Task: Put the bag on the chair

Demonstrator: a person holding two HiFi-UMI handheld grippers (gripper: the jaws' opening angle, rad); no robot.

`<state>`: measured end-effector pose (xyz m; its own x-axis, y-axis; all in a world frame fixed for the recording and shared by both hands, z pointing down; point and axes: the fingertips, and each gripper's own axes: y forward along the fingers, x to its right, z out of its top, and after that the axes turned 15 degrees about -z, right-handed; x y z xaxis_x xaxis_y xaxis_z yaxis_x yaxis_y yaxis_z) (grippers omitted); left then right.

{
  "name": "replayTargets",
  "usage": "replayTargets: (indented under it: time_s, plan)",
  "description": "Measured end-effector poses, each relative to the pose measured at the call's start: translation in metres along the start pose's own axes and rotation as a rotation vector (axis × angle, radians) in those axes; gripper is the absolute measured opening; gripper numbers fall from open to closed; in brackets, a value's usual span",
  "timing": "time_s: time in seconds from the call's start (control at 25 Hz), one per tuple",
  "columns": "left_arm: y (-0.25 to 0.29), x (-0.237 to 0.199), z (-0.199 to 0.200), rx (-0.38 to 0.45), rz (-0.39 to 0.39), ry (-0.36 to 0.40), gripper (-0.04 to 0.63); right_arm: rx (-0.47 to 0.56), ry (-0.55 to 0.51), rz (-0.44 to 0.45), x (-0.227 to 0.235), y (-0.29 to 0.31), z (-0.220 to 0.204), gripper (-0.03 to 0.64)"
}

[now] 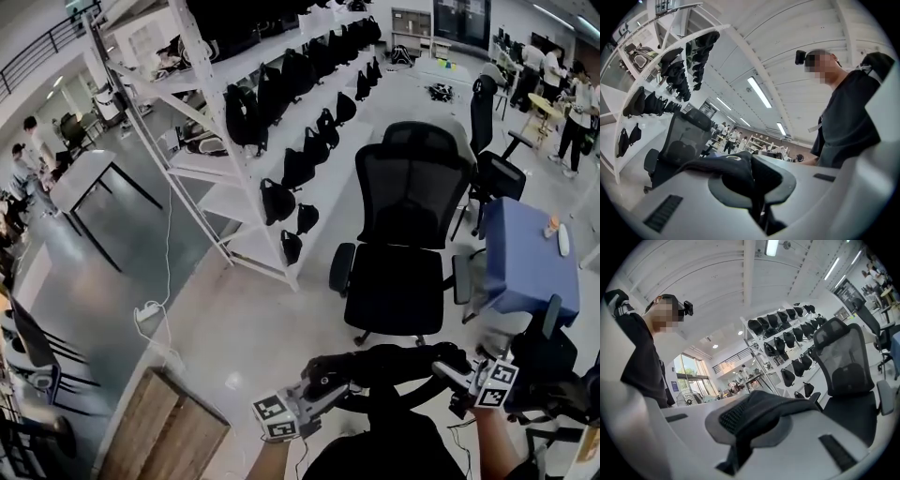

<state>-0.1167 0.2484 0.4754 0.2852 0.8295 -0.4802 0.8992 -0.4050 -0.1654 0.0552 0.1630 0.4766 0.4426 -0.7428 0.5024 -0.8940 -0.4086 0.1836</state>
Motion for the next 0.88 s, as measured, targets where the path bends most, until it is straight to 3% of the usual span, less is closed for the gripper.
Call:
replayTargets:
  time_s: [0.36, 0.76, 0.88]
  plan:
    - [0.049, -0.105, 0.032, -0.028, -0.006, -0.059, 0.021, 0.009, 0.040, -0.030, 0.092, 0.038, 0.041, 0.017]
    - [0.099, -0.211, 0.045, -0.090, 0.041, -0.156, 0.021, -0.017, 0.094, -0.029, 0.186, 0.070, 0.062, 0.017]
    - [0.112, -0.240, 0.047, -0.073, 0.057, -0.193, 0.021, 0.001, 0.093, -0.055, 0.213, 0.079, 0.071, 0.017]
